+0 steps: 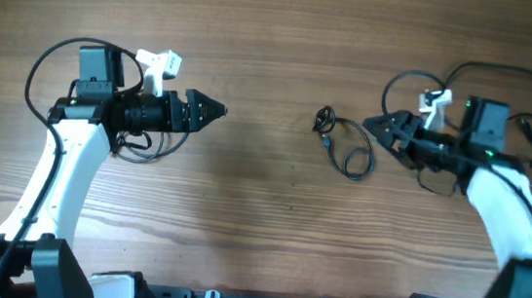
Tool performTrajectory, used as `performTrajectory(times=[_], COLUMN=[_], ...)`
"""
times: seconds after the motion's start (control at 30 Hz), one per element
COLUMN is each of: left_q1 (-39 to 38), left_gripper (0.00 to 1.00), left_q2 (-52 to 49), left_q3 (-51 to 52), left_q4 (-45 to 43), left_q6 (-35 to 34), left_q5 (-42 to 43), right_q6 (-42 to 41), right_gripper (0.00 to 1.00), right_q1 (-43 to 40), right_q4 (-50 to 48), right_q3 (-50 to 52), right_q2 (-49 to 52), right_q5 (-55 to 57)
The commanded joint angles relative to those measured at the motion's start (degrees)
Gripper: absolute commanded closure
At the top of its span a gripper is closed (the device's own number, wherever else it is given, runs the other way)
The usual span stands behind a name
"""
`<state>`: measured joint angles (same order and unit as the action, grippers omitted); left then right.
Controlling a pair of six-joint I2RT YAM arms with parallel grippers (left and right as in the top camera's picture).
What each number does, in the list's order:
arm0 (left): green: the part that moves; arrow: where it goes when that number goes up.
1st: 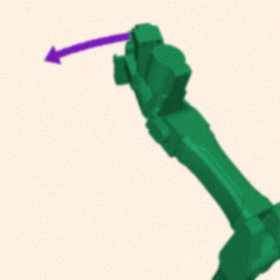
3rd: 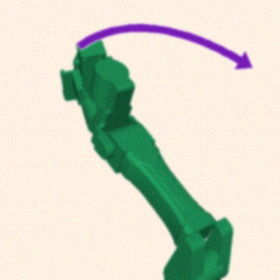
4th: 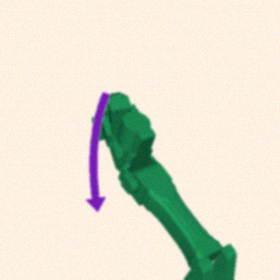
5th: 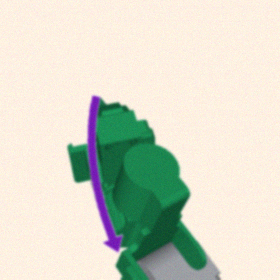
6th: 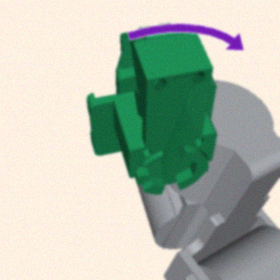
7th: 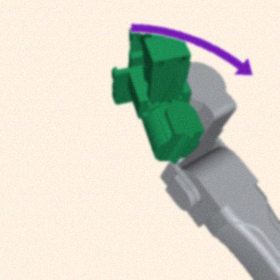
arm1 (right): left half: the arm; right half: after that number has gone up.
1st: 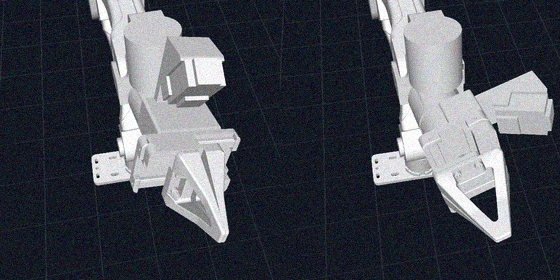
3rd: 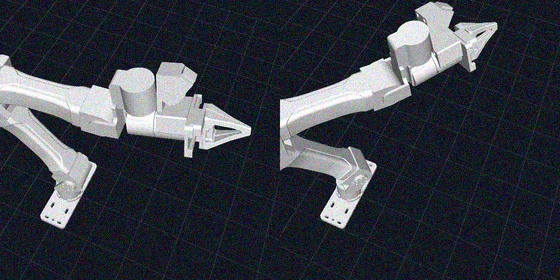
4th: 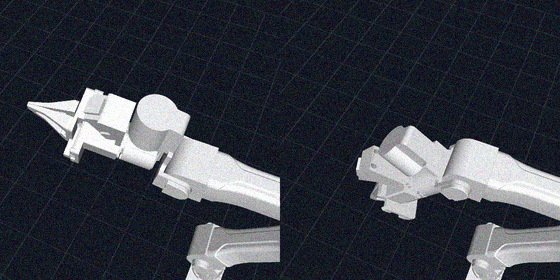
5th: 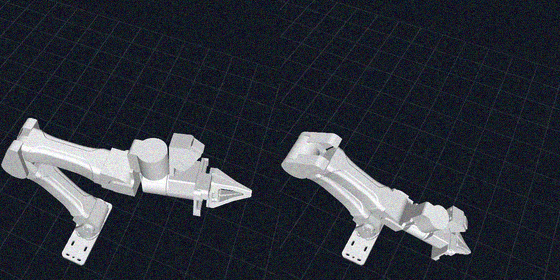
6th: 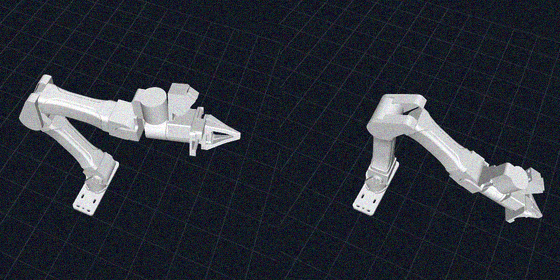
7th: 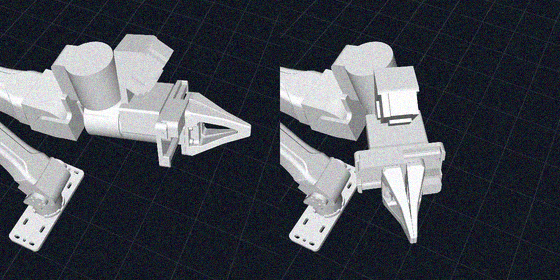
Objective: Untangle cables
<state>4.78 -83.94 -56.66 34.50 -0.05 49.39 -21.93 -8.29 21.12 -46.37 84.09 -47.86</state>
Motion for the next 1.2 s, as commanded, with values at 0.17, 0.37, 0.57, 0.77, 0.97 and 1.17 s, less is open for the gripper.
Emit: performTrajectory(times=[0.17, 0.37, 0.57, 0.77, 0.97, 1.17], left_q1=[-0.17, -0.17, -0.17, -0.17, -4.39, -29.07], left_gripper=[0.0, 0.0, 0.0, 0.0, 0.05, 0.09], left_q2=[0.35, 0.35, 0.35, 0.35, 0.37, -0.13], left_q3=[0.37, 0.37, 0.37, 0.37, 0.35, -0.72], left_q4=[-0.02, -0.02, 0.0, -0.04, -5.01, -16.02], left_q6=[0.9, 0.9, 0.9, 0.92, -15.58, -32.02], left_q5=[0.48, 0.5, 0.48, 0.48, -15.74, -43.93], right_q6=[7.1, 5.55, 17.14, 34.93, 10.88, 4.87], right_gripper=[0.28, 0.34, 0.94, 0.95, 0.48, 0.0], right_q1=[8.7, 17.07, 19.43, 24.9, 25.31, 15.28], right_q4=[10.56, 3.58, -9.31, -2.6, -2.01, 1.2], right_q3=[0.26, 0.26, 0.26, -4.9, -13.27, -12.59], right_q2=[3.34, 10.95, 12.13, 10.38, 9.07, 8.59], right_q5=[32.06, 38.82, 36.09, 17.35, 18.91, 24.52])
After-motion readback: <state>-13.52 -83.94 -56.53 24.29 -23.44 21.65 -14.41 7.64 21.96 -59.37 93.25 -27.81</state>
